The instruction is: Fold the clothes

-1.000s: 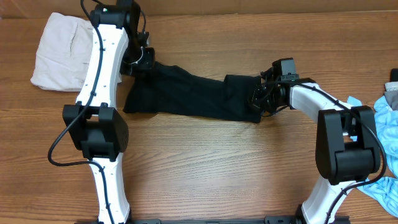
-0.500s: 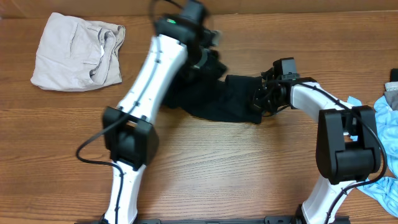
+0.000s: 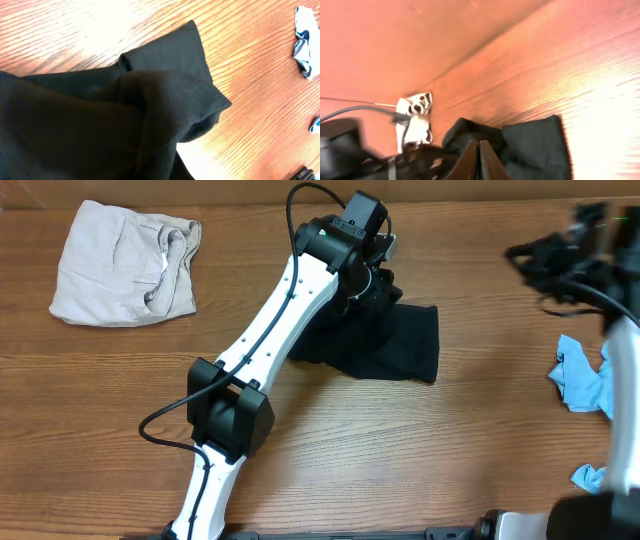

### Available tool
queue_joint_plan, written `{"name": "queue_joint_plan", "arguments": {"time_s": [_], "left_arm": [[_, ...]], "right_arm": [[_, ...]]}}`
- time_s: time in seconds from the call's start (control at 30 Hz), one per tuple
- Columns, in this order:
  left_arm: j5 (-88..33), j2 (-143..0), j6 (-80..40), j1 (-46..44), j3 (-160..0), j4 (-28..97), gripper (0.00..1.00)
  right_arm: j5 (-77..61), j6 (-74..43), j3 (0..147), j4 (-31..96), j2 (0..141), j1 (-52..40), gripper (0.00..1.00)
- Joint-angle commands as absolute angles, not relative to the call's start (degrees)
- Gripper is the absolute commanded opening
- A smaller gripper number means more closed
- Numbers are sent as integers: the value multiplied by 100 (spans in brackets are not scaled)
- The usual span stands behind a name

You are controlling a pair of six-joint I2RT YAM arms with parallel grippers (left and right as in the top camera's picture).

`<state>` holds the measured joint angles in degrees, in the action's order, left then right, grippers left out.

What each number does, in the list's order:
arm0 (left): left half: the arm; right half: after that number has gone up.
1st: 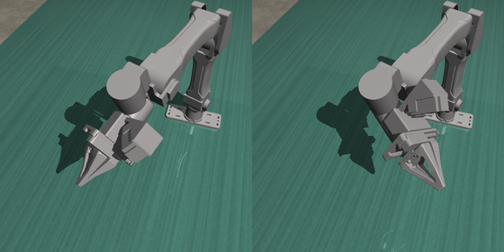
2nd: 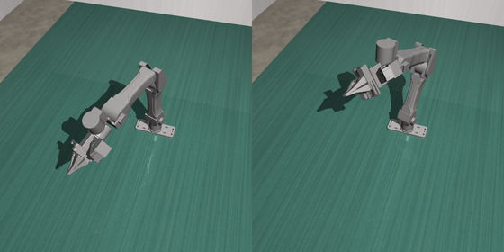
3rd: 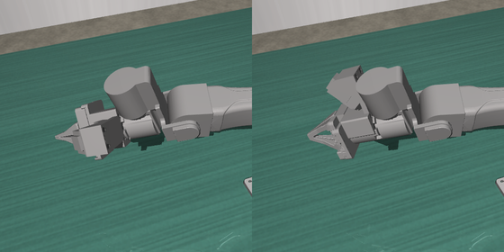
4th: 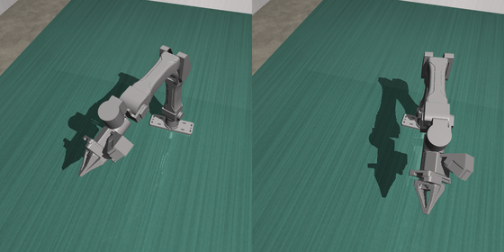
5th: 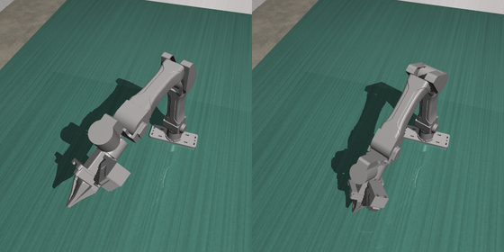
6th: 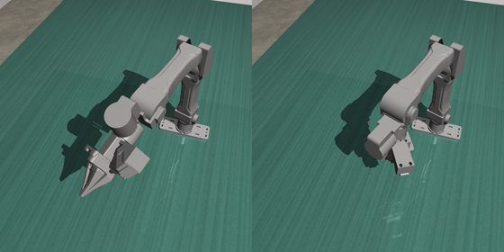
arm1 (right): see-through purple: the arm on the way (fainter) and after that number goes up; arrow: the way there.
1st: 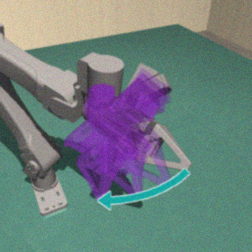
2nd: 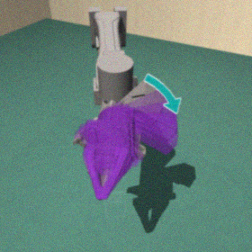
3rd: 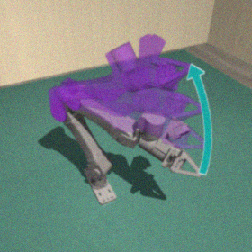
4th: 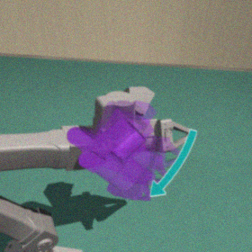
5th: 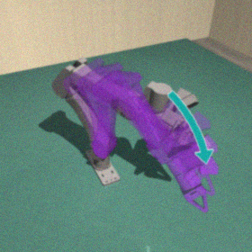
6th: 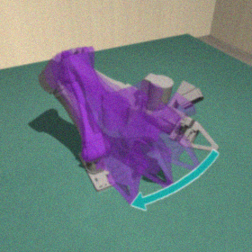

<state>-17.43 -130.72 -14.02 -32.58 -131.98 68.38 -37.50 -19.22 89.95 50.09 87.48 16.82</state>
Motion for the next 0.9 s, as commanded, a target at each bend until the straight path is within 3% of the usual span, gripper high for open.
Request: {"name": "queue_joint_plan", "arguments": {"time_s": [0.0, 0.23, 0.57, 0.87], "left_arm": [[-1684, -12999, -1500, -3356, -13325, 6792, 4], [-1269, -12999, -1481, -3210, -13325, 7481, 4], [-526, -12999, -1350, -2259, -13325, 9432, 4], [-311, -13002, -1219, -1516, -13284, 9542, 8]], "right_arm": [[-3905, -1570, 8932, 5315, 8807, 1750, 4], [-3411, -1450, 8923, 5743, 8965, 1708, 4], [-2386, -1302, 8517, 6016, 9441, 1096, 4], [-2231, -1308, 8361, 5590, 10626, 475, 4]]}}
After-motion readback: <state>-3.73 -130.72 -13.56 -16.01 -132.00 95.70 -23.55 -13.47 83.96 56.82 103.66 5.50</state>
